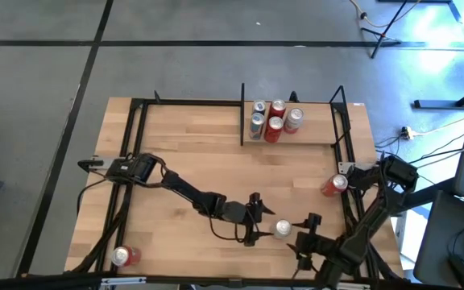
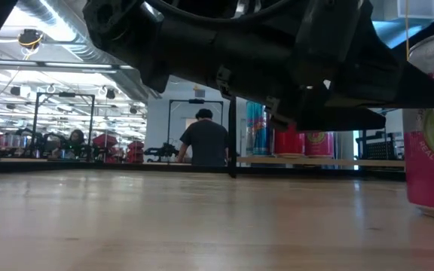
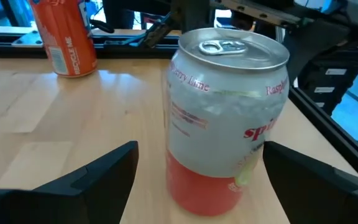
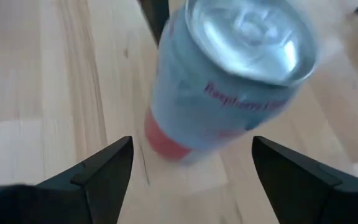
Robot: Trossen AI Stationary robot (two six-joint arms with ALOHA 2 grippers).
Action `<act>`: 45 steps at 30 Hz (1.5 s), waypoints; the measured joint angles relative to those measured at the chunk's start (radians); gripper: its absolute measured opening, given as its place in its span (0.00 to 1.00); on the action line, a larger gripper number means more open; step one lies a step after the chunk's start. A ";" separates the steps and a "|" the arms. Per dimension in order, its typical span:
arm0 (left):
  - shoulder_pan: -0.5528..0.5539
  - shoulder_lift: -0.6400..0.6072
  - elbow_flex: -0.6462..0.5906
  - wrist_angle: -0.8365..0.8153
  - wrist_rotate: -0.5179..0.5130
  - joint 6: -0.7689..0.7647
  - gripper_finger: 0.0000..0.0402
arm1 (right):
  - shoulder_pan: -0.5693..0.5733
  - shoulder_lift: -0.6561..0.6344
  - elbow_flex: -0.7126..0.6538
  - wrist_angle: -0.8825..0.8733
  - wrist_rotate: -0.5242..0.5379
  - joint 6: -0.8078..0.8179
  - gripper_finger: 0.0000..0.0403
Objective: Place canned beverage on shelf
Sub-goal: Put the pink soda can on the shelf aligned with the other pink soda can
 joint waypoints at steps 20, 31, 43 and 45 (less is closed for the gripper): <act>-0.094 -0.244 0.000 -0.607 -0.050 0.009 0.84 | -0.182 -0.178 0.212 -0.101 -0.212 -0.096 0.78; -0.114 -0.238 0.000 -0.629 -0.055 -0.001 0.84 | -0.278 -0.178 0.120 -0.053 -0.360 -0.080 0.78; -0.118 -0.238 0.000 -0.627 -0.055 -0.044 0.84 | -0.278 -0.180 0.028 0.043 -0.332 -0.080 0.78; -0.123 -0.238 0.000 -0.627 -0.055 -0.044 0.84 | -0.277 -0.181 0.018 0.051 -0.321 -0.083 0.78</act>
